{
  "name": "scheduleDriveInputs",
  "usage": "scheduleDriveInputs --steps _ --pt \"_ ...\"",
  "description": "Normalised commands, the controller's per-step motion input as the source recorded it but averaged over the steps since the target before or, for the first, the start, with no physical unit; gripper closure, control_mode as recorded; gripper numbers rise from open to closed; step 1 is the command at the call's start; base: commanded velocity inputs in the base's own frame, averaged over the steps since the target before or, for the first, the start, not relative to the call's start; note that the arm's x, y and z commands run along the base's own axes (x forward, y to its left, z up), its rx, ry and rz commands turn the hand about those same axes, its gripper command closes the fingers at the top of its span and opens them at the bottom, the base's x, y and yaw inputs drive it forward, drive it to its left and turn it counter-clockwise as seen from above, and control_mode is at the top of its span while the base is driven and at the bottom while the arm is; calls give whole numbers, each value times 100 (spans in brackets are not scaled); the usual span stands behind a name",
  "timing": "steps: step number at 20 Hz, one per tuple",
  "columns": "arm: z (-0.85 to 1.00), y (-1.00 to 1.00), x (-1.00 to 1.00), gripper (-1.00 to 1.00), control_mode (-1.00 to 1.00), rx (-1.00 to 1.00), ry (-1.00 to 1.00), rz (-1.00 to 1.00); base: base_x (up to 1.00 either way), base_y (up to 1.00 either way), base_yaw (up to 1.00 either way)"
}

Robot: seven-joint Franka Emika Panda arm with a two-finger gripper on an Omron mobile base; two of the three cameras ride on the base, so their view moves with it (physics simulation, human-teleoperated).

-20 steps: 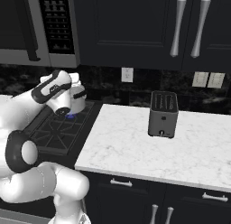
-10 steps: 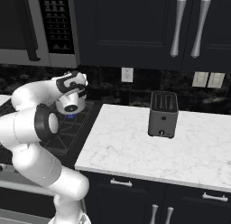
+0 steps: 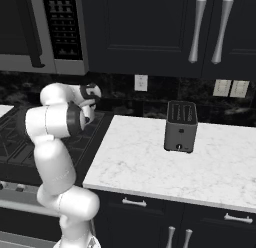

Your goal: Put the bell pepper and sweet potato in the pot. Retrieve the spatula and lightly stir the vegetables in the pot.

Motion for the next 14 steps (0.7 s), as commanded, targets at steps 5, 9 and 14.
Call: scheduleDriveInputs --steps 5,9,14 --pt "-46 36 68 100 -100 0 13 0 0 0 0" --pt "-37 32 56 100 -100 0 18 0 0 0 0" --pt "-69 52 38 100 -100 0 31 -1 0 0 0"
